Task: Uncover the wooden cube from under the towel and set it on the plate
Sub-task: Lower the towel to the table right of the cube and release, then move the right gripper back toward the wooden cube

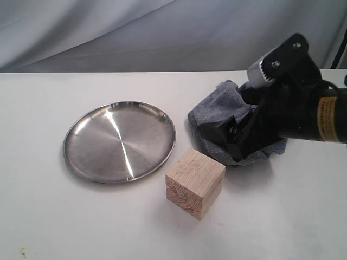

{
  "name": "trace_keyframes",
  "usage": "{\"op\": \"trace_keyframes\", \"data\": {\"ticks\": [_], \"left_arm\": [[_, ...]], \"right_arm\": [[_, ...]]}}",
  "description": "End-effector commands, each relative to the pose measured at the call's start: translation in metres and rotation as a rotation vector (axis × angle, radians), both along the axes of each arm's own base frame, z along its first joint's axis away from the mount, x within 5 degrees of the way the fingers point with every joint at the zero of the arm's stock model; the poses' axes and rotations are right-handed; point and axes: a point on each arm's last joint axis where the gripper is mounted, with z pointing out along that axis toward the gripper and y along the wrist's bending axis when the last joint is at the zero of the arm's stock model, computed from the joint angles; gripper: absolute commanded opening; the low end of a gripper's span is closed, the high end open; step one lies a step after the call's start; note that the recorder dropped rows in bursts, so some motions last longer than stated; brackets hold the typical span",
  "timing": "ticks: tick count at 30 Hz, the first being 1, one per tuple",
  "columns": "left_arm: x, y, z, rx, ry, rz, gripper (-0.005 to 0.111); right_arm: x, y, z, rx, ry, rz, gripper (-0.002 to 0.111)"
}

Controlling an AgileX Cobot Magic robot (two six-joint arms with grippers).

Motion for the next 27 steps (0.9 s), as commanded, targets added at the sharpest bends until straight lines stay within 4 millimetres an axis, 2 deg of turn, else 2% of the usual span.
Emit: {"op": "trace_keyframes", "data": {"ticks": [1,6,9,12,17,23,26,27], "left_arm": [[0.000,0.000,-0.001,-0.008,-0.006,0.004,0.000],[0.000,0.000,-0.001,-0.008,-0.006,0.004,0.000],[0.000,0.000,-0.001,-0.008,-0.006,0.004,0.000],[0.000,0.000,-0.001,-0.008,-0.006,0.004,0.000],[0.000,0.000,-0.001,-0.008,-0.006,0.004,0.000],[0.000,0.000,-0.001,-0.008,-0.006,0.004,0.000],[0.000,0.000,-0.001,-0.008,-0.006,0.004,0.000],[0.000,0.000,-0.001,-0.008,-0.006,0.004,0.000]], "right_arm": [[-0.029,-0.001,0.032,0.102,-0.049,0.094,0.104],[-0.059,-0.010,0.065,0.192,-0.147,0.120,0.098],[-0.076,-0.017,0.079,0.223,-0.213,0.125,0.097],[-0.093,-0.025,0.084,0.240,-0.262,0.128,0.097],[-0.116,-0.031,0.077,0.256,-0.282,0.166,0.097],[-0.126,-0.033,0.048,0.250,-0.197,0.178,0.095],[-0.126,-0.034,0.031,0.217,-0.165,0.177,0.088],[-0.127,-0.034,0.027,0.204,-0.166,0.182,0.078]]}}
